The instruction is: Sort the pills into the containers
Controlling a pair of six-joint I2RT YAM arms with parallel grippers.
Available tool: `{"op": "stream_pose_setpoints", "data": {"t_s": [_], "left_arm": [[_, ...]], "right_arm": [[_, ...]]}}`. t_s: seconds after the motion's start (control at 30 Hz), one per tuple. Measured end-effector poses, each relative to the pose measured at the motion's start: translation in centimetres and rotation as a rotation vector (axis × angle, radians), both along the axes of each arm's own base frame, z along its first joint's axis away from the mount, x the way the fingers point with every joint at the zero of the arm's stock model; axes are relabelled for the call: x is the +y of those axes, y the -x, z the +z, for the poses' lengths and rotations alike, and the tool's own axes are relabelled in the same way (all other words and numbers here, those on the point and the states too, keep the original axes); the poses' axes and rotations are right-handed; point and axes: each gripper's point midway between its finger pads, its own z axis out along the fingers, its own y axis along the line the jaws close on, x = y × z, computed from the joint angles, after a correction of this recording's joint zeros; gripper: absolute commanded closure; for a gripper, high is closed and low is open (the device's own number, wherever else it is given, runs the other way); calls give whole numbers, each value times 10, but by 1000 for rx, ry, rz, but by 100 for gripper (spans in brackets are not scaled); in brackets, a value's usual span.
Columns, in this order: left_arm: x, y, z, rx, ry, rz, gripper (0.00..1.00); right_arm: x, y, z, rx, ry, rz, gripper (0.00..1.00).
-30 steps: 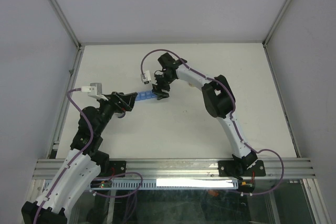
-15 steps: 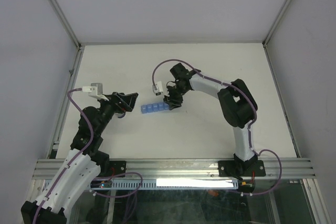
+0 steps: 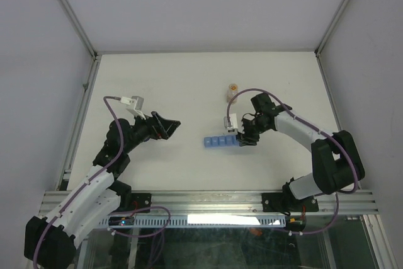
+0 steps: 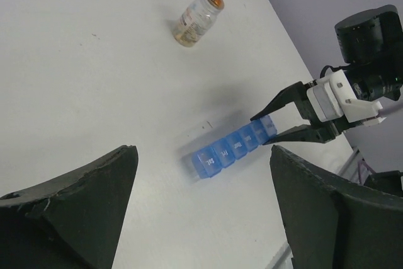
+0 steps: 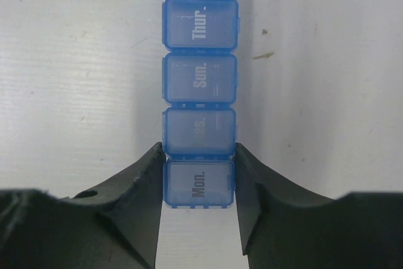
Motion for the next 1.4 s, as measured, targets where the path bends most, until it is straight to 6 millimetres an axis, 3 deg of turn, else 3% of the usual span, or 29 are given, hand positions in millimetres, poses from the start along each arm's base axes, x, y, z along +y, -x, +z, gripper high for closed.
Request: {"op": "stream_pose_setpoints", "data": {"t_s": [0.13,0.33,0.67,0.9,1.17,1.4], "left_arm": [[-11,5,-5,30,12,-50,12],[-24,10,-5,41,28,-97,15],[-47,16,-31,122,-6,-172,16],[-53,15,-34,121,-7,-186,18],[-58,8,-49,154,-25,-188,25],[-61,1,-73,203,-64,-190,38]], "right_arm": [[-15,9,-4,-7,-5,-16,69],[-29,1,-8,-31,-11,-45,68],[-27,0,-14,-51,-28,-32,62],[-24,10,-20,-38,-45,-4,60],[-6,17,-19,-64,-55,81,30],[0,16,-13,-67,-66,74,27]]}}
